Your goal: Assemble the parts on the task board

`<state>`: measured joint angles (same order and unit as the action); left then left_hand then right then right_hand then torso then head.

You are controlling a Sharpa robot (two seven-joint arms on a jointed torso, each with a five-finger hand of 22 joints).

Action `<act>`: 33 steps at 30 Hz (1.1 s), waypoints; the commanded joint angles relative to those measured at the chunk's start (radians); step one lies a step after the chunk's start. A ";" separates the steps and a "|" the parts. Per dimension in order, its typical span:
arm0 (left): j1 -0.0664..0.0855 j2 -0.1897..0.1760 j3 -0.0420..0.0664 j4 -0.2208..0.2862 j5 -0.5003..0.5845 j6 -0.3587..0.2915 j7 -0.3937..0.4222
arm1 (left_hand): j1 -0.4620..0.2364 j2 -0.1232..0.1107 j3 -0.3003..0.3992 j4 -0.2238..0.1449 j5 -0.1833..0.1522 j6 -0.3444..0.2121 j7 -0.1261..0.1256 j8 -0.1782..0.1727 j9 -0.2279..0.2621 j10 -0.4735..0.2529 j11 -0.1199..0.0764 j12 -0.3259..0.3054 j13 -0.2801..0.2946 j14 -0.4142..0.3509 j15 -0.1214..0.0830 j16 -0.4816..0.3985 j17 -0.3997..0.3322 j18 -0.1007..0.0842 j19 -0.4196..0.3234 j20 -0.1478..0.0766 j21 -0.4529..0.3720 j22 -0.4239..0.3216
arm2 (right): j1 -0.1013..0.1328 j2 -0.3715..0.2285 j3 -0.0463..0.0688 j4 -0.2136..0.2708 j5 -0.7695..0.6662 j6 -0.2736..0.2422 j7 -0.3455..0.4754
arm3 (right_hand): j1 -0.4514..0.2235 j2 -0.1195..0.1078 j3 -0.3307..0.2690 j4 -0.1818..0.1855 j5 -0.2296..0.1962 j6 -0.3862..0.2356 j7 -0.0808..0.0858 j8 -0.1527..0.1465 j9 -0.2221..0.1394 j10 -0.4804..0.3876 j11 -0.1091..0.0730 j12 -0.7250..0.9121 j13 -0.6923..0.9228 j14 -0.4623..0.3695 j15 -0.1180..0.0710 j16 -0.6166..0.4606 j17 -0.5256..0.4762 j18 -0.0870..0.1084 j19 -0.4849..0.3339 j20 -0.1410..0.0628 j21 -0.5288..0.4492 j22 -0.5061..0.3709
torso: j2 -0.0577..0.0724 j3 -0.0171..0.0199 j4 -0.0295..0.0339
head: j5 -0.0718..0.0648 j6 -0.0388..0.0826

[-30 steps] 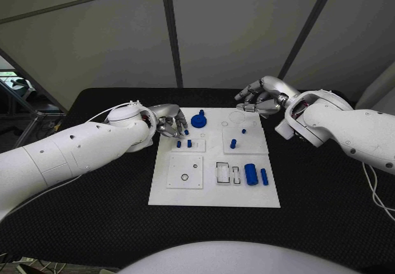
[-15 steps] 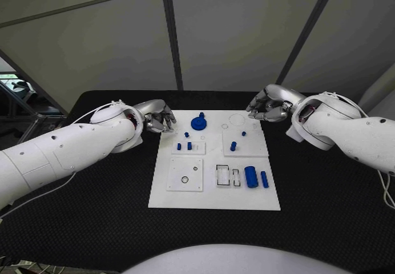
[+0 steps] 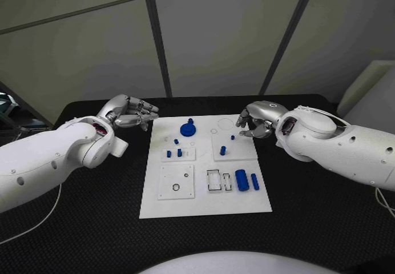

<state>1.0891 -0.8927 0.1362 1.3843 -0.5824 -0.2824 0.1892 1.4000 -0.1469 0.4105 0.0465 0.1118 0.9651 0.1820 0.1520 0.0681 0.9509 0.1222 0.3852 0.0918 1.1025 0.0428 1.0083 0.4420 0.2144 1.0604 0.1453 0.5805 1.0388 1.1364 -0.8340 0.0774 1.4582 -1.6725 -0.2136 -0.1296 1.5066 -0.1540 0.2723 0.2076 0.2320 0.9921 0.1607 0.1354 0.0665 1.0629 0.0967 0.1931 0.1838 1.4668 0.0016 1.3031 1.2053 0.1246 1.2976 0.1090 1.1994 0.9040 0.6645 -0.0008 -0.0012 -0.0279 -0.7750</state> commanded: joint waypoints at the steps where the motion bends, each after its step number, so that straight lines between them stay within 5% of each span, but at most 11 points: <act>1: -0.002 -0.010 0.000 0.024 0.322 -0.014 0.156 | -0.006 0.007 -0.010 0.000 0.006 0.004 0.003 -0.005 -0.001 -0.004 0.001 -0.002 -0.001 -0.008 0.001 -0.016 -0.011 -0.031 -0.009 -0.001 -0.015 -0.011 | -0.007 0.008 -0.001 -0.001 -0.098 0.005 -0.041 | -0.001 -0.009 0.005 -0.002 -0.006 -0.008 0.003 -0.004 -0.001 -0.005 0.001 -0.006 -0.003 0.036 0.009 0.003 0.000 -0.005 0.005 0.004 0.006 0.002 | 0.000 -0.0008 0.0007 | -0.008 0.003; 12: -0.011 -0.025 0.000 0.064 0.417 0.002 0.207 | -0.002 0.014 -0.015 -0.003 0.008 0.005 0.004 -0.006 -0.001 0.003 0.001 0.006 0.000 -0.013 0.001 -0.032 -0.022 -0.031 -0.010 -0.002 -0.032 -0.025 | -0.032 0.061 -0.005 -0.033 -0.121 0.006 -0.046 | 0.006 -0.008 0.017 -0.012 -0.001 -0.006 0.006 -0.011 0.001 -0.005 0.003 -0.015 -0.015 0.037 0.011 0.005 0.000 -0.005 0.007 0.006 0.008 0.005 | 0.001 -0.0001 0.0005 | -0.006 0.004; 33: -0.012 -0.023 0.000 0.067 0.427 0.002 0.208 | 0.006 0.017 -0.016 -0.009 0.008 0.006 0.004 -0.006 -0.001 0.006 0.000 0.011 0.001 -0.013 0.000 -0.039 -0.028 -0.030 -0.008 -0.003 -0.040 -0.032 | -0.040 0.109 -0.006 -0.080 -0.124 0.062 -0.037 | 0.027 0.010 0.101 -0.061 -0.008 0.049 -0.002 -0.010 0.007 0.063 -0.009 -0.021 -0.044 0.038 0.000 0.005 -0.011 -0.012 0.028 -0.002 0.041 0.051 | 0.000 0.0005 -0.0002 | 0.001 -0.003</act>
<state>1.0756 -0.9161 0.1356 1.4498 -0.1662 -0.2853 0.3777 1.4006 -0.1388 0.3985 0.0398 0.1157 0.9650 0.1820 0.1520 0.0683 0.9509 0.1221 0.3902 0.0920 1.0955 0.0427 0.9751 0.4147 0.2073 1.0555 0.1432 0.5443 1.0074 1.0957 -0.7262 0.0713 1.3794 -1.7868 -0.1782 -0.1681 1.5253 -0.1430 0.3693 0.1462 0.2235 1.0344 0.1576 0.1274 0.0722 1.1205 0.0893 0.1767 0.1406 1.4631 0.0053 1.3126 1.1954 0.1246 1.3193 0.1089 1.2344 0.9541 0.6647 -0.0007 -0.0011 -0.0272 -0.7769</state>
